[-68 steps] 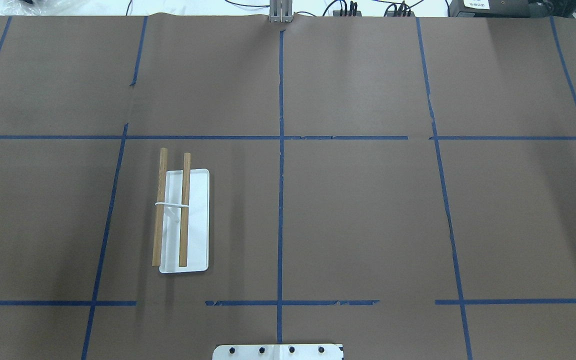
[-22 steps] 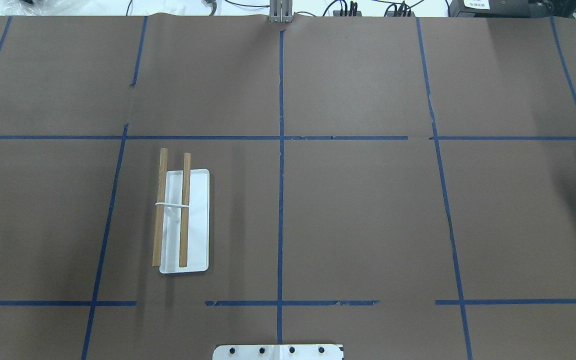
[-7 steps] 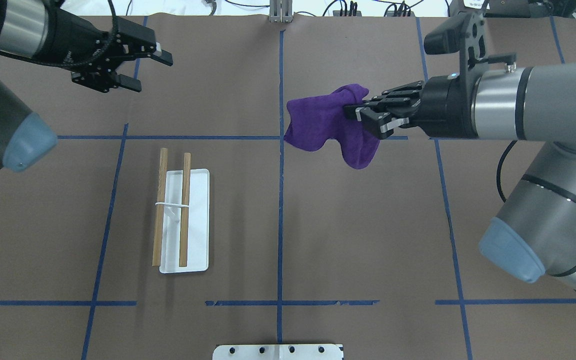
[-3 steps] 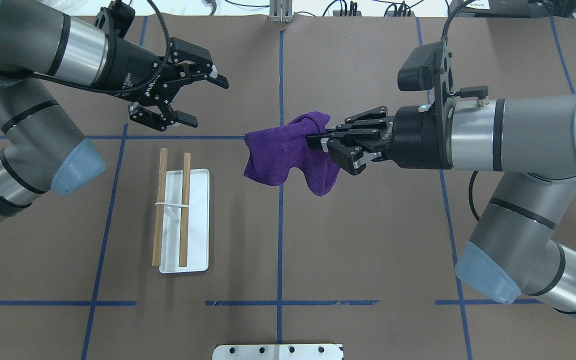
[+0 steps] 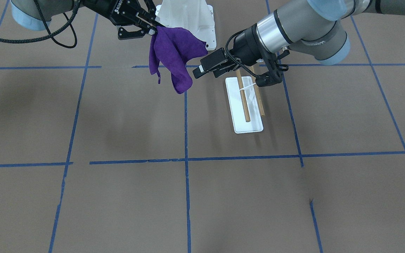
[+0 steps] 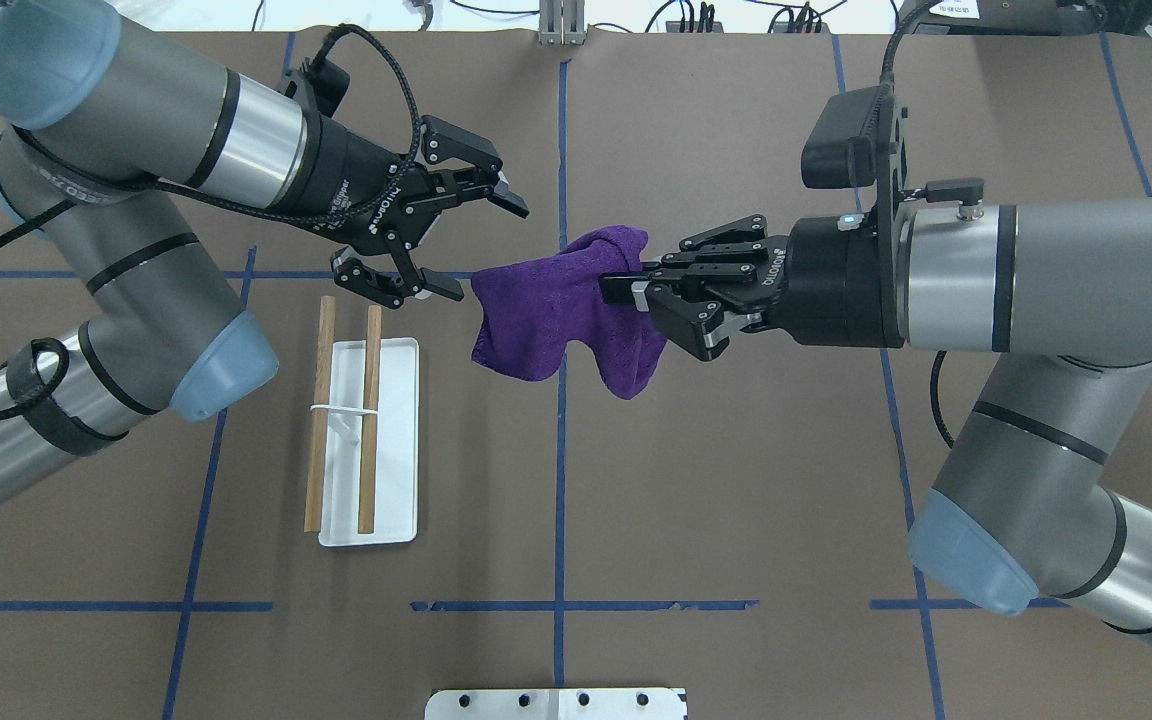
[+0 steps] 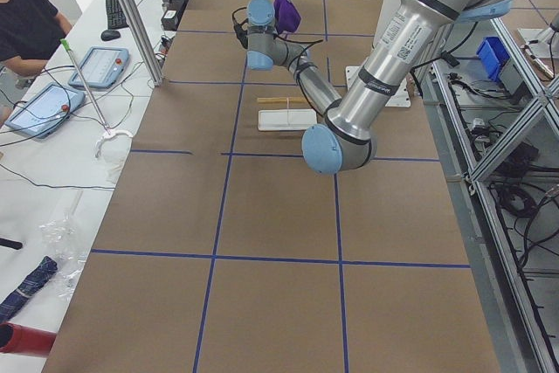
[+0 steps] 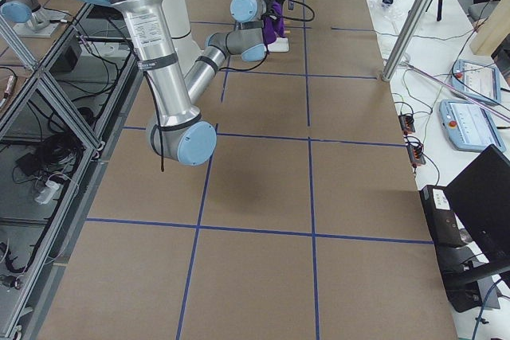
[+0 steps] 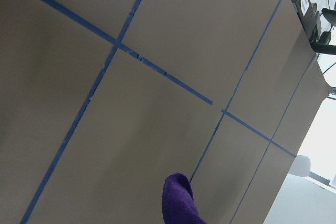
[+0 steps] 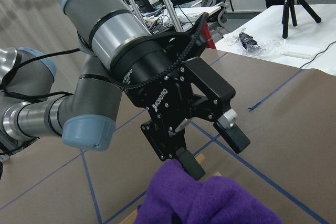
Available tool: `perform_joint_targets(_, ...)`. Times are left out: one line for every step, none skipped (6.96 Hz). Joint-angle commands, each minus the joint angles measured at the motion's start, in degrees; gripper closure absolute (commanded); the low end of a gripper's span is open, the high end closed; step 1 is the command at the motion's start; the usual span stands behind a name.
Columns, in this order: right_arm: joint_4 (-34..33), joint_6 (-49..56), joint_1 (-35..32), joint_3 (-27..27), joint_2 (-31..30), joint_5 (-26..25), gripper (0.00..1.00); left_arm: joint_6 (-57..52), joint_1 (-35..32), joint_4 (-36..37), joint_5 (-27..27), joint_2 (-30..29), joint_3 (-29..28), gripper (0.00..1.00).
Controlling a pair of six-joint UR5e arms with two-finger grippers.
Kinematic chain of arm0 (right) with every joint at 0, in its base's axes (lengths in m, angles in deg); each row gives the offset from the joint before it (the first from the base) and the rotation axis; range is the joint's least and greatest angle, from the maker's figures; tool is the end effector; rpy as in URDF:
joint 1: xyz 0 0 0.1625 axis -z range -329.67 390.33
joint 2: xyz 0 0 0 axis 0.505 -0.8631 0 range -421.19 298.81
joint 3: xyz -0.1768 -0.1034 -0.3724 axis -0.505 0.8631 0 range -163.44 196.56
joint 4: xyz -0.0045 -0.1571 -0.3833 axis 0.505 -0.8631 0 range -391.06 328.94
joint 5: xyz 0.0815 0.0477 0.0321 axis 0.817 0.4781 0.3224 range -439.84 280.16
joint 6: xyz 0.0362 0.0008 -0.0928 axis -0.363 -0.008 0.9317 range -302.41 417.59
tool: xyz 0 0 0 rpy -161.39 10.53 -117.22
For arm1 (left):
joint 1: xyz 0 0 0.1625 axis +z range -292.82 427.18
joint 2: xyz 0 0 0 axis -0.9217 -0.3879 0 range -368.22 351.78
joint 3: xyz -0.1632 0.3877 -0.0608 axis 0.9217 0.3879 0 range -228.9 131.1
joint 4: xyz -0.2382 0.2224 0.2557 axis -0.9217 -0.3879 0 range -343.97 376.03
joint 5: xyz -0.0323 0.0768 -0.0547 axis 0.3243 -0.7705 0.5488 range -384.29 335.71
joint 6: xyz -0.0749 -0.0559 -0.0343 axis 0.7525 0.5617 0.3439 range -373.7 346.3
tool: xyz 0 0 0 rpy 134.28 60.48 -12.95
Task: Hang towel on rack
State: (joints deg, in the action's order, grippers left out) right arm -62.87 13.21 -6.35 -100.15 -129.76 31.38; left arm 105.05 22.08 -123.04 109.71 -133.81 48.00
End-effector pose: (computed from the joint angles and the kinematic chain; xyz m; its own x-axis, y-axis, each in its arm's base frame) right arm -0.3254 -0.3636 0.1441 0.0412 -0.8000 0.5985 -0.3558 0.5481 0.7570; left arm 0.3819 -0.4740 0.1416 -0.0262 -0.4638 -0.8856 0.0077 0.8857 -0.4641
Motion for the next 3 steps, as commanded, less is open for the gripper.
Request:
perform_joint_targets(0.7, 0.0, 0.3, 0.08, 0.1, -0.12, 1.0, 0.78, 2.46, 0.12, -0.06, -1.4, -0.48, 0.0)
perform_joint_targets(0.7, 0.0, 0.3, 0.08, 0.1, -0.13, 1.0, 1.75, 3.34, 0.12, -0.14, -2.11, -0.48, 0.0)
perform_joint_targets(0.7, 0.0, 0.3, 0.08, 0.19, -0.13, 1.0, 1.84, 3.87, 0.12, -0.14, -2.46, -0.48, 0.0)
